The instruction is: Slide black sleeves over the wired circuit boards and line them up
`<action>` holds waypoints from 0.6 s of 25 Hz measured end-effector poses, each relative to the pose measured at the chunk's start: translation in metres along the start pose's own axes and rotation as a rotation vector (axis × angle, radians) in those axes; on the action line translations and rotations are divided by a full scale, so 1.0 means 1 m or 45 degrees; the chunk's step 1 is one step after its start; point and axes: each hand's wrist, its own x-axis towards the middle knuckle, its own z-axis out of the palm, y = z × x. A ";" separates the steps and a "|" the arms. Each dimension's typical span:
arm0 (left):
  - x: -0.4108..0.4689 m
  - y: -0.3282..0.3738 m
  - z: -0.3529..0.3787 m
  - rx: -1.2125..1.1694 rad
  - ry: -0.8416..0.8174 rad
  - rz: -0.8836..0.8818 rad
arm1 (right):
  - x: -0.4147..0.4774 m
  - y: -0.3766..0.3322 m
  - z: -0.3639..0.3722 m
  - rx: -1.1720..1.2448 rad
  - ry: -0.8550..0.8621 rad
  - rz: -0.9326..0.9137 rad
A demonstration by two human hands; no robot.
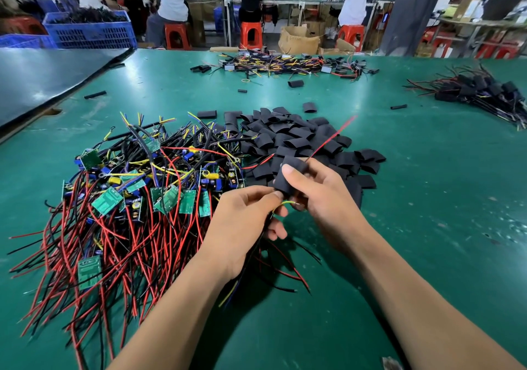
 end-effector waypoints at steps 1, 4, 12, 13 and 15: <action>0.000 0.000 0.000 -0.045 0.019 -0.005 | -0.001 0.001 0.002 0.063 0.002 0.000; 0.001 0.002 0.001 -0.173 0.043 -0.016 | -0.003 0.005 0.011 0.229 0.008 0.014; -0.001 0.004 0.004 -0.198 -0.009 -0.052 | -0.002 -0.003 0.006 0.135 -0.013 0.002; -0.001 0.005 0.003 -0.240 -0.038 -0.079 | -0.001 -0.005 0.005 0.140 -0.020 0.022; 0.000 0.007 0.002 -0.318 -0.100 -0.131 | -0.001 -0.007 0.006 0.208 -0.042 0.076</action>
